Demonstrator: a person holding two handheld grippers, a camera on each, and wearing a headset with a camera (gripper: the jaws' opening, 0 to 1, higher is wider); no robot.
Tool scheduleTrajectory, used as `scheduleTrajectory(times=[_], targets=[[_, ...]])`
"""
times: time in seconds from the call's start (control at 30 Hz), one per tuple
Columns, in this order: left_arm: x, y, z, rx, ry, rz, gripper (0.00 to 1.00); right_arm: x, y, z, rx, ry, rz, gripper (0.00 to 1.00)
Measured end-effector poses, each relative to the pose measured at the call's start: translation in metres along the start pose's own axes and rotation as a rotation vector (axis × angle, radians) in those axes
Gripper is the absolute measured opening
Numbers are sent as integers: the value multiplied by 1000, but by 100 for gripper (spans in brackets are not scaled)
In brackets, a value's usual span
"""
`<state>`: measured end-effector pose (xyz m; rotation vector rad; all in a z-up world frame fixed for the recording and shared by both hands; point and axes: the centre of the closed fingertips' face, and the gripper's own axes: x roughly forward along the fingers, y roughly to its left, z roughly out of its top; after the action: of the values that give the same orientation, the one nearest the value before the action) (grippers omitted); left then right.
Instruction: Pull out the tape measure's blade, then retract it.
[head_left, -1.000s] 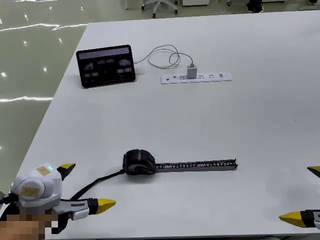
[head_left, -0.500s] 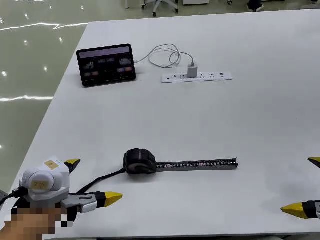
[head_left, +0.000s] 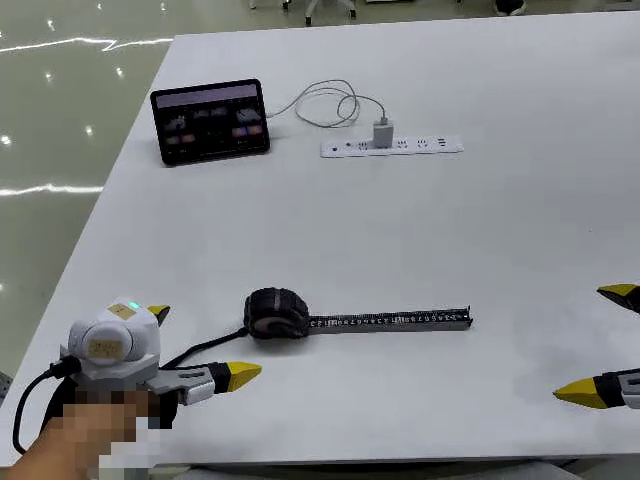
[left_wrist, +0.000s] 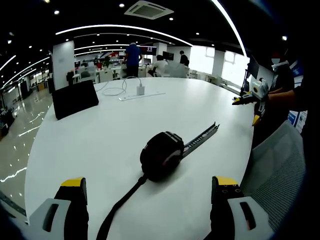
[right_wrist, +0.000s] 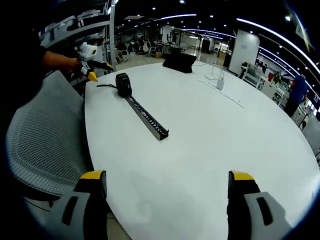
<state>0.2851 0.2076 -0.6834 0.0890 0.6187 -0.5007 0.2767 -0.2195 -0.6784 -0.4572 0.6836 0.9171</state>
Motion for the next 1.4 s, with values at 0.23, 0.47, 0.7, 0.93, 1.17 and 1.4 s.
scheduleTrajectory(times=[0.23,0.47,0.7,0.93,1.17,1.4], targets=[[9,-4,2,-47,-6,21,100,5,-1,2,-28,22,27,96],[15,-3,9,-65,-21,61,100,11,-2,7,-53,33,43,96],[24,-7,15,-75,-24,70,100,14,-4,12,-74,42,54,96],[30,-13,29,-102,-43,81,100,18,-4,14,-90,54,70,95],[44,-22,29,-133,-44,71,99,27,-1,17,-98,61,91,96],[51,-27,32,-145,-56,134,100,33,2,20,-117,73,108,95]])
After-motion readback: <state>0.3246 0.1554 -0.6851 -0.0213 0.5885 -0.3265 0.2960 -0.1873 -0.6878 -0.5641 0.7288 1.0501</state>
